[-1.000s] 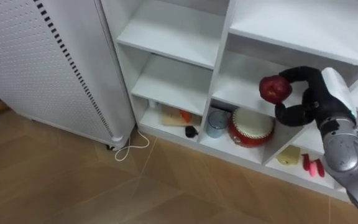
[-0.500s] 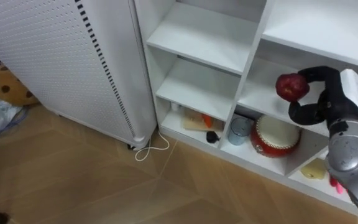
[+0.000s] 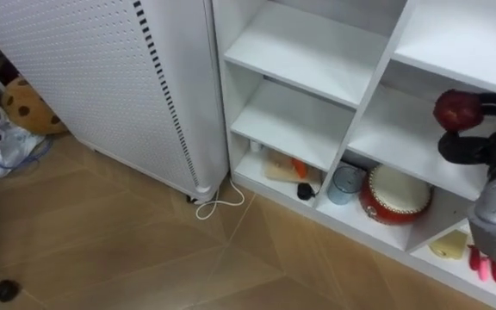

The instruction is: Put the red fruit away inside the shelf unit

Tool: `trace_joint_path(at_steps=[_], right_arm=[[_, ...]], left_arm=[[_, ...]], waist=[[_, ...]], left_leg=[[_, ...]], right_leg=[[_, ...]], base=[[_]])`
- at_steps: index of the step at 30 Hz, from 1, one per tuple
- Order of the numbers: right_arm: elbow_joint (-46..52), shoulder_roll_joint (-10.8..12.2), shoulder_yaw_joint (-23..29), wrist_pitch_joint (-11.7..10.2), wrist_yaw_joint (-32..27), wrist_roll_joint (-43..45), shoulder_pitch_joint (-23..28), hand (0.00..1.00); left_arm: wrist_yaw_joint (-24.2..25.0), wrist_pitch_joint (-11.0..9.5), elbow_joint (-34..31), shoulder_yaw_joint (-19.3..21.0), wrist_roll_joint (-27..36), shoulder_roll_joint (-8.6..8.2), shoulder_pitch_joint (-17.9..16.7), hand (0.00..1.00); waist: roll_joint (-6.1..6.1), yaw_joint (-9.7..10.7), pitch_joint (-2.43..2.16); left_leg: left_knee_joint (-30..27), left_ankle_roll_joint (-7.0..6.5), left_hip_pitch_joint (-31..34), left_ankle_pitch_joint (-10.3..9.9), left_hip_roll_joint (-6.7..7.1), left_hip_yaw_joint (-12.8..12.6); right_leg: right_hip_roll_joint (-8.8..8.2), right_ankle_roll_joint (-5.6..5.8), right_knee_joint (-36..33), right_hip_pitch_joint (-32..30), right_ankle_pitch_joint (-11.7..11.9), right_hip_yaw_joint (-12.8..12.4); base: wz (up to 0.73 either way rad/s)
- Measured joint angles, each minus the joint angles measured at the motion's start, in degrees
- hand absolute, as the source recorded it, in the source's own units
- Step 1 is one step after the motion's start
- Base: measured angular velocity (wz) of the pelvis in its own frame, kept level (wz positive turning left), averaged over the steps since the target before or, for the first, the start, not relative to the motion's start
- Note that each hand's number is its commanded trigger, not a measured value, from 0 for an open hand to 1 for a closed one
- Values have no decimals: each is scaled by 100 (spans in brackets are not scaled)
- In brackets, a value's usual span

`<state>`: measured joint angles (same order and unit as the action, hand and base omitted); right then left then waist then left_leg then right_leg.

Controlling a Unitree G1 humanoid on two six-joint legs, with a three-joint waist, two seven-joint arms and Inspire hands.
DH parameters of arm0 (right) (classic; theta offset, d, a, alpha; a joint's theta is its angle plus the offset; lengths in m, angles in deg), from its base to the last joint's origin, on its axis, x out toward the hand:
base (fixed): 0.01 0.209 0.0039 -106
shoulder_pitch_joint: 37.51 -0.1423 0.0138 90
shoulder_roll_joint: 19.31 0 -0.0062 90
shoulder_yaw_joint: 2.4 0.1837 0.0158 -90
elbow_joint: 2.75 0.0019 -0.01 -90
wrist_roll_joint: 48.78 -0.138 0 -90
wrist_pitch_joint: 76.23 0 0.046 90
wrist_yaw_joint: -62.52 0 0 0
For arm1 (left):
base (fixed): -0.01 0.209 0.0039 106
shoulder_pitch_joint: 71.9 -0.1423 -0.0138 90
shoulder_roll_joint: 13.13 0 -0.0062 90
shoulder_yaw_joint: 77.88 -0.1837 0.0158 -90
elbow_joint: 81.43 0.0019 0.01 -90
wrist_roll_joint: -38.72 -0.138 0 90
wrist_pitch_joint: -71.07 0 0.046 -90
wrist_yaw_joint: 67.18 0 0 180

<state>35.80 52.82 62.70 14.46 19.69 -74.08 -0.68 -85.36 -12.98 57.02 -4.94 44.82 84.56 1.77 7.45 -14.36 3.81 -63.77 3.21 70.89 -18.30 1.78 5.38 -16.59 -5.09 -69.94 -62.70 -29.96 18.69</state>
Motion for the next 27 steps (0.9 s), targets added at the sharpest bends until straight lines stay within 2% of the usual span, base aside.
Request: trace_joint_path(at_steps=[1, 2, 9, 13, 17, 22, 27], right_arm=[[1, 0, 26, 0, -63, -125, 0, 9], [0, -1, 62, 0, -97, -194, 0, 0], [21, -88, 157, -93, -349, -1213, -87, 0], [-12, -143, 240, -128, -424, -1758, -110, 0], [-183, -145, 241, -137, -445, -1941, -202, 0], [-227, -161, 285, -176, -444, -2027, -205, 0], [-210, -159, 284, -203, -410, -2239, -183, 0]], left_arm=[[-37, -8, -5, 0, 0, -1, 0, 0], [-53, -12, -7, 1, 0, 0, 0, 0], [-292, -15, -24, 8, -24, 13, -10, 0], [-370, -6, -25, 11, -75, 13, -48, 0], [-378, -3, -26, 13, -80, 14, -74, 0], [-385, -4, -27, 11, -117, 20, -74, 0], [-389, -25, -19, 10, -130, 20, -74, 0]], waist=[[1, 17, -1], [2, 22, -2], [-5, 10, -5], [-12, -19, -9], [-34, -62, -18], [-137, -157, -36], [-148, -174, -31]], left_leg=[[-2, -11, -1, -6, -8, -22], [-2, -14, -5, -8, -11, -31], [9, -28, -10, -1, -10, -40], [9, -46, -41, 9, 1, -44], [11, -55, -69, 14, 10, -49], [52, -57, -184, 13, 27, -76], [108, -57, -312, 13, 3, -96]], right_leg=[[-8, -1, 0, -1, 0, -2], [-8, -1, 1, 0, 0, -7], [0, 13, 22, 16, 0, -3], [-7, 65, 22, 78, -29, 9], [-4, 75, 23, 106, -30, 0], [-17, 84, 28, 174, -33, -38], [7, 87, 90, 280, -28, -54]], base=[[-4], [-3], [1], [7], [1], [0], [-1]])
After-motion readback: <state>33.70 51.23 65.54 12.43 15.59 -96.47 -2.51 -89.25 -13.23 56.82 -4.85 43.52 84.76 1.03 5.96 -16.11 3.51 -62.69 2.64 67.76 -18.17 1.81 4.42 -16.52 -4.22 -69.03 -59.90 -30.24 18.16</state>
